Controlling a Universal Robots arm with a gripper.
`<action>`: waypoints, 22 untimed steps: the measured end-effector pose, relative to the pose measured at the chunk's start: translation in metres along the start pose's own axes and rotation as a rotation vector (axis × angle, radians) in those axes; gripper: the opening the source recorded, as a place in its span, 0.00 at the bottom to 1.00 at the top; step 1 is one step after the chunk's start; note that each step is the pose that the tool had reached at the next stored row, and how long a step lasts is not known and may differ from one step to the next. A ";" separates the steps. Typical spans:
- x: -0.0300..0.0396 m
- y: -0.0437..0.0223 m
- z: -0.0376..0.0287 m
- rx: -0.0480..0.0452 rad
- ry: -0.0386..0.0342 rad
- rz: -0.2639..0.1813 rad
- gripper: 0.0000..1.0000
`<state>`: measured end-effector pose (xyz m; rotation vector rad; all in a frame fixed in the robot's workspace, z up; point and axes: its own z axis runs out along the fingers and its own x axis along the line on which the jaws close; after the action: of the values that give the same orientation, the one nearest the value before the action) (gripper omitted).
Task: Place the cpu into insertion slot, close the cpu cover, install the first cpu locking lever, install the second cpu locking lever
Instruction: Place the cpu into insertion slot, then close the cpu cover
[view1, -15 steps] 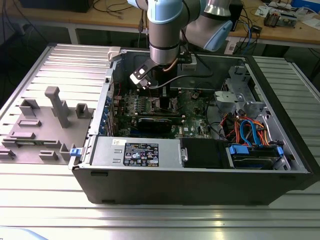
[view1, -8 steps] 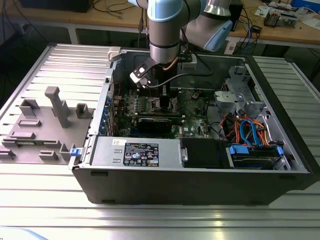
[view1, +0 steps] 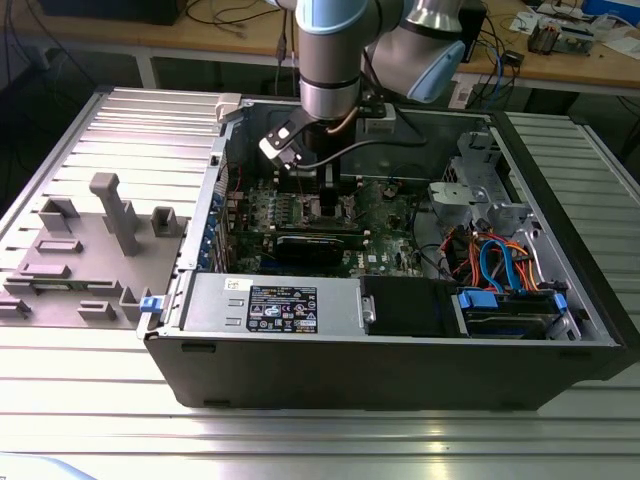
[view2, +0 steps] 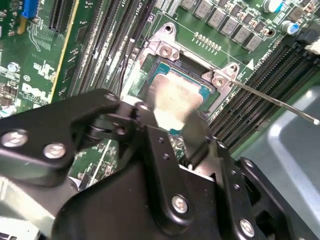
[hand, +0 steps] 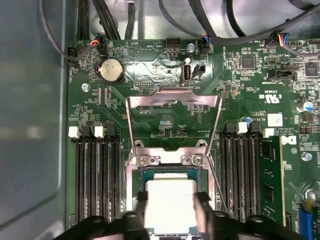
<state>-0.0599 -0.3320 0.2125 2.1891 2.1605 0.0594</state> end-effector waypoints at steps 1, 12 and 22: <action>0.0000 0.0002 -0.0016 0.0017 0.0000 0.000 0.41; -0.0001 0.0062 -0.0091 0.0441 0.0006 -0.001 0.11; -0.0001 0.0065 -0.0091 0.0441 0.0006 -0.001 0.11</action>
<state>-0.0541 -0.3320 0.2220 2.2118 2.1836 0.0125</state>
